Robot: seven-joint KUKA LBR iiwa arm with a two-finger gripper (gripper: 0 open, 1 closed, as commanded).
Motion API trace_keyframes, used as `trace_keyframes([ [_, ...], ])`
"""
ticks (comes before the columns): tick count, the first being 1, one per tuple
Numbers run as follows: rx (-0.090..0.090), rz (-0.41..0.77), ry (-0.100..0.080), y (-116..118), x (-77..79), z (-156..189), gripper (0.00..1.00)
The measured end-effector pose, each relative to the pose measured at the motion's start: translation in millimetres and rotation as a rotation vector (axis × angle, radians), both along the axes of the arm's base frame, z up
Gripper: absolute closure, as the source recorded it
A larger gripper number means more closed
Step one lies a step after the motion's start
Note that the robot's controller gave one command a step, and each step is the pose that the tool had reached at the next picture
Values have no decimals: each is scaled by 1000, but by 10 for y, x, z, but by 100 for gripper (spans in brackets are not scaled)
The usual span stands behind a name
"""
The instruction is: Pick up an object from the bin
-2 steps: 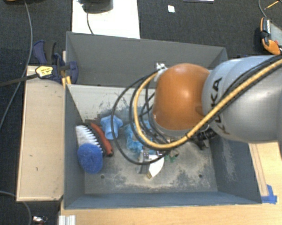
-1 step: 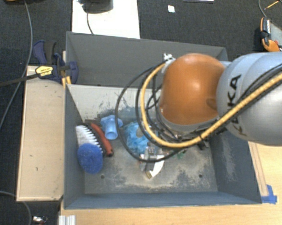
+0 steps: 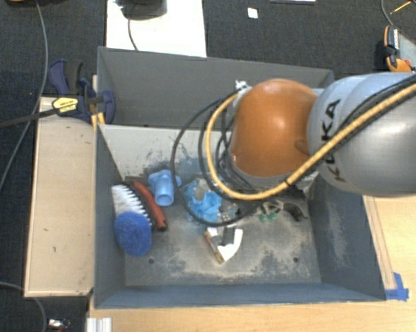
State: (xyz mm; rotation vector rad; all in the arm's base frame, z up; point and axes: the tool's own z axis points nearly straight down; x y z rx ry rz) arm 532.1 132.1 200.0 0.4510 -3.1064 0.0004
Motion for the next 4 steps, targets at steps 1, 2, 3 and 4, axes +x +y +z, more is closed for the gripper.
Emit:
trace_keyframes([
  [1,3,-207,-9,15,-144,426,0],
  [2,6,-210,-19,21,-49,326,0],
  [3,2,135,-17,-406,-120,452,0],
  [4,5,-36,-15,-142,-32,572,0],
])
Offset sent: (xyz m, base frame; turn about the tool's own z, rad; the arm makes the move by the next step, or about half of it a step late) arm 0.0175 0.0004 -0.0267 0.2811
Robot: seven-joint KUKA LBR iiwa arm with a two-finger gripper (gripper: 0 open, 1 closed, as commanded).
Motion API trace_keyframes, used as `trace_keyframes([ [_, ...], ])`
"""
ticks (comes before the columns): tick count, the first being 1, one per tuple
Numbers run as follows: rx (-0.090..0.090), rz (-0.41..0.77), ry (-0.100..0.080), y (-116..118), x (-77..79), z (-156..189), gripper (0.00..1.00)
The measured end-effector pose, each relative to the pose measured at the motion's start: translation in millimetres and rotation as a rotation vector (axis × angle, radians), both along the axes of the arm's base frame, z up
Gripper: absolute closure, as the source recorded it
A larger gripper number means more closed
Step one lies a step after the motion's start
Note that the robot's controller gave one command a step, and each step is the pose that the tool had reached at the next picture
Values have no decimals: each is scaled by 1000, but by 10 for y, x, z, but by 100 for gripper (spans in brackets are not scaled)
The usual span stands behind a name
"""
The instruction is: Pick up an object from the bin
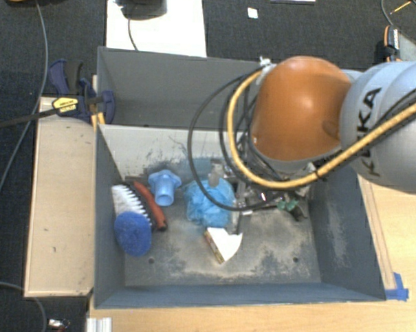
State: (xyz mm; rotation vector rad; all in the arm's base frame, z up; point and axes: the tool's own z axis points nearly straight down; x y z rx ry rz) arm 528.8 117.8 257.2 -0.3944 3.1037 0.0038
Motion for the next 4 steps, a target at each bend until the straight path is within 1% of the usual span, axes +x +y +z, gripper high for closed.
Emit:
trace_keyframes([
  [1,-3,59,-2,-76,110,-139,0],
  [2,0,67,-5,7,223,-255,0],
  [3,0,-7,-10,31,583,-663,0],
  [4,9,-343,-11,123,486,-429,0],
])
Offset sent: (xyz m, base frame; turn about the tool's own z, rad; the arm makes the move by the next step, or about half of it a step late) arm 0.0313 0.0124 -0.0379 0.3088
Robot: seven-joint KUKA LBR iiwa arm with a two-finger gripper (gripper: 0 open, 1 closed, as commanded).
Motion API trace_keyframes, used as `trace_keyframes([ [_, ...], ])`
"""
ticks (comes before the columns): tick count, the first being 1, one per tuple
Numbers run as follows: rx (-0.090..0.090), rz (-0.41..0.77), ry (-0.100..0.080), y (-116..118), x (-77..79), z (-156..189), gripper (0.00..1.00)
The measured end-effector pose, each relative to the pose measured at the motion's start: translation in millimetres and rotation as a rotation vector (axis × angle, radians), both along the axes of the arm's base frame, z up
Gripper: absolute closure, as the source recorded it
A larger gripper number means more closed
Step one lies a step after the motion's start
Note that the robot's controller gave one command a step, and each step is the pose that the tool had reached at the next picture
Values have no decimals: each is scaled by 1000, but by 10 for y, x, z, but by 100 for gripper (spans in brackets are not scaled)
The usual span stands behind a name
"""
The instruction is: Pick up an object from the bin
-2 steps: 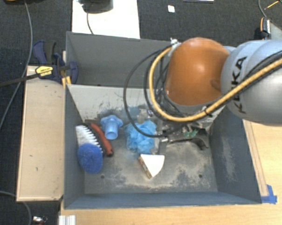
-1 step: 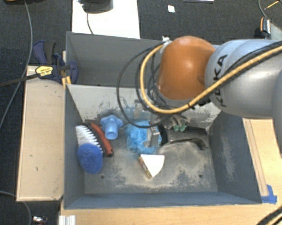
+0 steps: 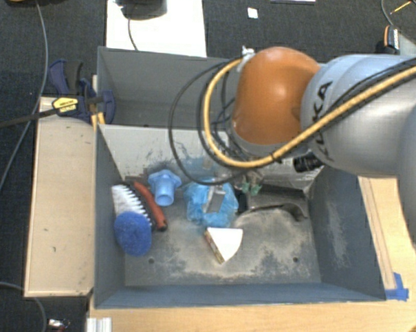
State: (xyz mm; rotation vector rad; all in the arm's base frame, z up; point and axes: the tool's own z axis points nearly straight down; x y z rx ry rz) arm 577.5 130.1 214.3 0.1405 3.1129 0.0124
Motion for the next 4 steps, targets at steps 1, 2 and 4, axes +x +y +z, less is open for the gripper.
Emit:
trace_keyframes([
  [1,-8,253,5,285,31,-790,0],
  [2,0,38,-7,188,-57,-859,0],
  [4,4,-145,-2,185,-36,-1188,0],
])
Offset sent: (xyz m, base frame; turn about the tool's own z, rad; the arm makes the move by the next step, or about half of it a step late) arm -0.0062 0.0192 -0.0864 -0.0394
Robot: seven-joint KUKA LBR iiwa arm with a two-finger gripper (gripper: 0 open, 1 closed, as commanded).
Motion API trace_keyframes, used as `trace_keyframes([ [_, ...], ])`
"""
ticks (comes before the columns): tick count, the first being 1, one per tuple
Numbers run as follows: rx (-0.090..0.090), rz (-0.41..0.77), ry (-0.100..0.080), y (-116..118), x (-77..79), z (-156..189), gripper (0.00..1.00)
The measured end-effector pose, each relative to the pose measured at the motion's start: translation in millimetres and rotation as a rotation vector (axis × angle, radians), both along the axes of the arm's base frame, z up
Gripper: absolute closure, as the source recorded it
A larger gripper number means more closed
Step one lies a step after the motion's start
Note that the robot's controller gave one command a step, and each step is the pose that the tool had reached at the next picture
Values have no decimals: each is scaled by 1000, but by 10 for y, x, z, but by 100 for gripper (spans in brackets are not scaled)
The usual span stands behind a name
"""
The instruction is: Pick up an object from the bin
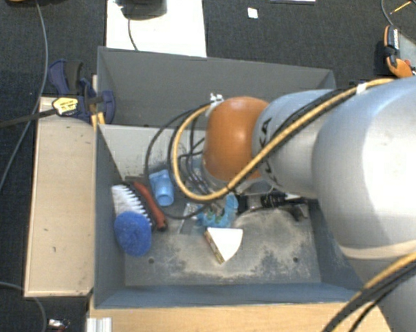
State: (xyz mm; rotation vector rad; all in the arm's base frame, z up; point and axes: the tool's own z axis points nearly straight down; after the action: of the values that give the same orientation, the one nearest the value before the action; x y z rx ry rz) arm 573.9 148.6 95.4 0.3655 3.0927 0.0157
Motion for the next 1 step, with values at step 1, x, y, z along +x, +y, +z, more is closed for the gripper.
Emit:
trace_keyframes([
  [1,-3,174,-1,46,87,522,0],
])
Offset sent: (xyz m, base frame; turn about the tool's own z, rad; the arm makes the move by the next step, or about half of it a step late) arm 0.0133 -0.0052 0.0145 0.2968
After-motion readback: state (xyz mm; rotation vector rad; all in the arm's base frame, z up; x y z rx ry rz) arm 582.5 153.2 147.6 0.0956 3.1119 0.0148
